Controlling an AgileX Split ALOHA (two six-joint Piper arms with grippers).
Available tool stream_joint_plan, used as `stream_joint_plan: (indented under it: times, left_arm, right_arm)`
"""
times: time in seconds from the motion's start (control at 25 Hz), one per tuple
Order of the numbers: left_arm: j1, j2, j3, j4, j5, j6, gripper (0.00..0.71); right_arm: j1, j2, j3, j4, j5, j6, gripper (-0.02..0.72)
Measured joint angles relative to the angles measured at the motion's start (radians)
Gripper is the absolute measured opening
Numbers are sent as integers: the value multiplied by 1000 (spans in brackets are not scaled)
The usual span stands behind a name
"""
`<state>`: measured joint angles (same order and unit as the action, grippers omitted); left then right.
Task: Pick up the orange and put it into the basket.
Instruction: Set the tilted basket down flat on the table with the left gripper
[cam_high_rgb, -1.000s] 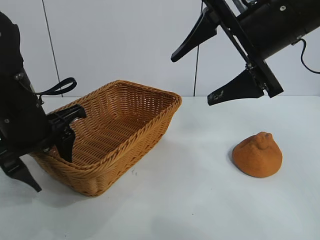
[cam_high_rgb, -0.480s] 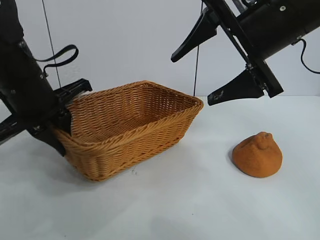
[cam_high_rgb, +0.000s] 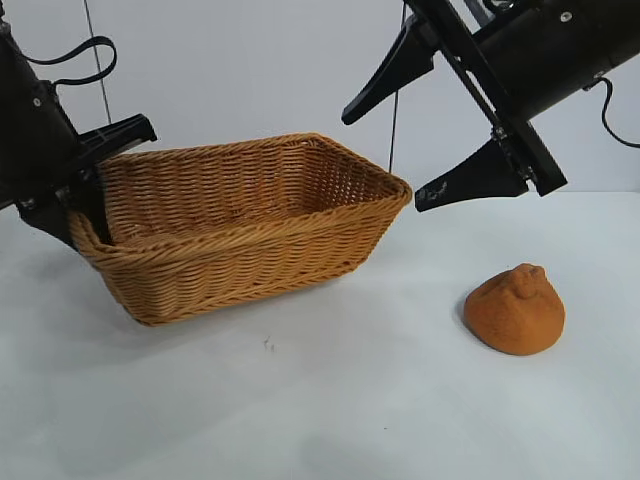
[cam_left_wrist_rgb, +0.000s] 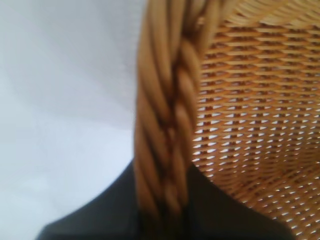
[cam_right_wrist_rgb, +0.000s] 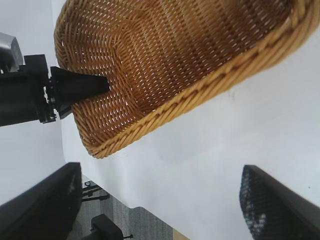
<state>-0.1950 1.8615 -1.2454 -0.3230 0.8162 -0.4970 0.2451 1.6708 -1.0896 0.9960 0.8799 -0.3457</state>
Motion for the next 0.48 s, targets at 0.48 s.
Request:
stream_joint_plan:
  times: [0.48]
  left_arm:
    - [1, 0, 0, -71, 73, 268, 85]
  right_arm:
    - [0, 0, 0, 0, 2, 0, 588]
